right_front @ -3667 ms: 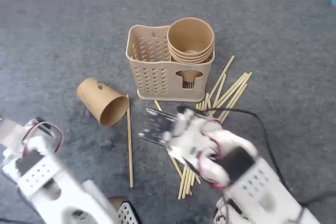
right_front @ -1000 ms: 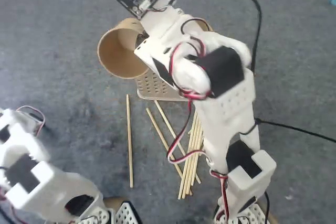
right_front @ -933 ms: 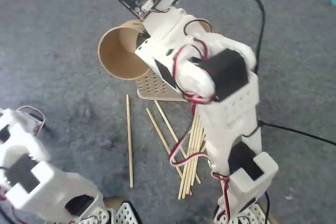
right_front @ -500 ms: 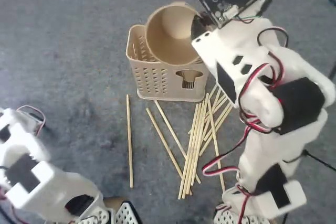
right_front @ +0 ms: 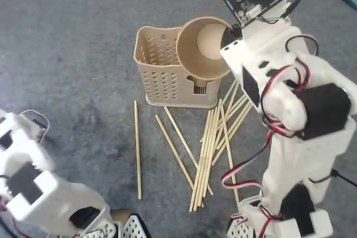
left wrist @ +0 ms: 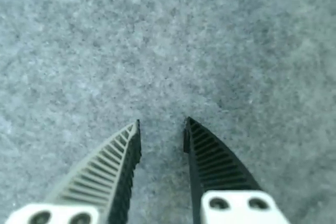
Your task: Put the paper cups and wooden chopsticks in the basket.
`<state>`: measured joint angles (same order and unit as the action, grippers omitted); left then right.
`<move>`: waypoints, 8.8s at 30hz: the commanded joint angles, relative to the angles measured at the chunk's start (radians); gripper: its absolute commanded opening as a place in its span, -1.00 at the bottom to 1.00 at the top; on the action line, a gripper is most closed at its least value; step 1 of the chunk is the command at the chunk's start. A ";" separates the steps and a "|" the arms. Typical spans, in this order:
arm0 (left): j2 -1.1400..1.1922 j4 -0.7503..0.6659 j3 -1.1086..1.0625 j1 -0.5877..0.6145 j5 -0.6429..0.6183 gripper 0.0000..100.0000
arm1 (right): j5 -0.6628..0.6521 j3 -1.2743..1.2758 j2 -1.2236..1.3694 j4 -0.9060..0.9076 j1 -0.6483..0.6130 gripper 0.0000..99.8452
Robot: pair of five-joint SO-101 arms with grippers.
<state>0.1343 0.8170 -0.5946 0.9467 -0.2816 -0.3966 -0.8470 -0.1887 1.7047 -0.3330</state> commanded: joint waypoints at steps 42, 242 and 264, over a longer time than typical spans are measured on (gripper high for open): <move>-0.744 -0.242 -0.561 -0.114 0.098 -0.85 | 0.043 0.003 0.269 -0.111 -0.013 -0.88; -0.904 -0.157 0.179 -1.013 0.143 -0.63 | 0.057 1.947 -0.346 -0.839 0.641 -0.94; -1.729 0.095 -0.938 -0.526 0.147 -0.62 | 0.066 1.642 -0.348 -0.446 0.476 -0.93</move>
<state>-1.4477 0.9766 -1.3157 0.4081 -0.1343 -0.3307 0.9037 -0.4925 1.1907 0.1918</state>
